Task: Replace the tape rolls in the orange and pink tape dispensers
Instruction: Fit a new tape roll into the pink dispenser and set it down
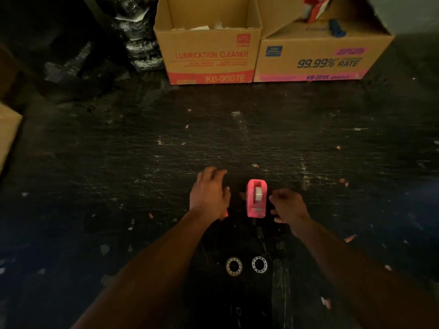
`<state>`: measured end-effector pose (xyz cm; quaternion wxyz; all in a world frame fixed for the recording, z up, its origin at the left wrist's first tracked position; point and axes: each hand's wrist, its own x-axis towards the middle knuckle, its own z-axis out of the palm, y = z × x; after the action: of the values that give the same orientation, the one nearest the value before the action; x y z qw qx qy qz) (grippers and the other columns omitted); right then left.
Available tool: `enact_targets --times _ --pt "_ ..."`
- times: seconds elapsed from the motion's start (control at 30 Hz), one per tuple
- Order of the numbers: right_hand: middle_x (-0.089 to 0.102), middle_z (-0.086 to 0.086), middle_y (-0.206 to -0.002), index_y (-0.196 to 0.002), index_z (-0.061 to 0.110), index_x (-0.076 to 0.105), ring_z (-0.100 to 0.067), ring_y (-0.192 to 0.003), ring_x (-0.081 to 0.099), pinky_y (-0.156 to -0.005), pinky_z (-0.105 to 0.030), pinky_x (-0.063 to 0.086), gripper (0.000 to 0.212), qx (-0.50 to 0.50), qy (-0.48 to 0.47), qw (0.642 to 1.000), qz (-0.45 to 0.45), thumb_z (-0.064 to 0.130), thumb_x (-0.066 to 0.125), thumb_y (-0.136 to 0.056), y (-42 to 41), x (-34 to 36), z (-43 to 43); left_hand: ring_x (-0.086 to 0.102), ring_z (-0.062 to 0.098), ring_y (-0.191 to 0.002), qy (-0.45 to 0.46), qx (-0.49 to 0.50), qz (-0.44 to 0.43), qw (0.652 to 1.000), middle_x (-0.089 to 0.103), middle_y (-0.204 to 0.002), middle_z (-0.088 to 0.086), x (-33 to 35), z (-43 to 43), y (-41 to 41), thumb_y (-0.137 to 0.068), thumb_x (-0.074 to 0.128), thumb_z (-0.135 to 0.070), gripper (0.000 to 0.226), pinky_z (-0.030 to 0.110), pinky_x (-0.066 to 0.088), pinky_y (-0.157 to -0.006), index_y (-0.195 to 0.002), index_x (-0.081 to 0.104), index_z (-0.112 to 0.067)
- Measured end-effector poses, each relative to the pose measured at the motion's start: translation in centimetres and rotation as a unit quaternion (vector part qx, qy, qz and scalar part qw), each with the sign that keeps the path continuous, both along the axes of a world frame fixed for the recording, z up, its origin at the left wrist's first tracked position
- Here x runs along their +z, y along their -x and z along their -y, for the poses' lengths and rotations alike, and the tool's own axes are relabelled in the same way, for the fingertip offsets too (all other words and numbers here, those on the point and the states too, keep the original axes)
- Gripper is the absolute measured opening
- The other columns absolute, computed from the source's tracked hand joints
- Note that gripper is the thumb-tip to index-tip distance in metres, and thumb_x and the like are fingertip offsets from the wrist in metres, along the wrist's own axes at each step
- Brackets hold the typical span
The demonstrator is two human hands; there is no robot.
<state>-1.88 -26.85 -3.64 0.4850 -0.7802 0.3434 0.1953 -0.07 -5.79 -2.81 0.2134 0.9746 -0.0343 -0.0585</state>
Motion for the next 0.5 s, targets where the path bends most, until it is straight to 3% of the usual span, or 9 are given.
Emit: enact_targets --times 0.1,0.2,0.5 --pt "0.071 -0.009 -0.099 -0.101 0.028 0.071 -0.029 -0.088 0.073 -0.075 -0.048 0.064 0.015 0.030 0.018 0.999 0.018 0.022 0.058 -0.095 -1.4 0.3 -0.6 0.061 0.023 -0.118 0.052 0.128 -0.063 0.988 0.054 -0.139 0.006 -0.4 -1.8 0.3 -0.097 0.059 -0.030 0.046 0.044 0.057 -0.095 -0.142 0.051 -0.025" --pt "0.071 -0.009 -0.103 -0.102 0.026 0.072 -0.028 -0.091 0.073 -0.074 -0.049 0.064 0.015 0.042 0.032 0.998 0.024 0.021 0.059 -0.095 -1.8 0.1 -0.8 0.071 0.019 -0.099 0.099 0.158 -0.094 0.978 0.072 -0.114 0.005 -0.9 -2.8 0.6 -0.098 0.060 -0.027 0.033 0.042 0.061 -0.086 -0.130 0.060 -0.022" --pt "0.072 -0.011 -0.110 -0.116 0.021 0.069 -0.026 -0.091 0.073 -0.071 -0.047 0.064 0.022 0.075 0.052 0.996 0.017 0.018 0.063 -0.094 -2.3 -0.1 -0.2 0.069 0.012 -0.097 0.147 0.169 -0.118 0.967 0.070 -0.115 0.001 -0.9 -1.9 -0.4 -0.099 0.059 -0.016 0.029 0.033 0.061 -0.085 -0.127 0.064 -0.023"
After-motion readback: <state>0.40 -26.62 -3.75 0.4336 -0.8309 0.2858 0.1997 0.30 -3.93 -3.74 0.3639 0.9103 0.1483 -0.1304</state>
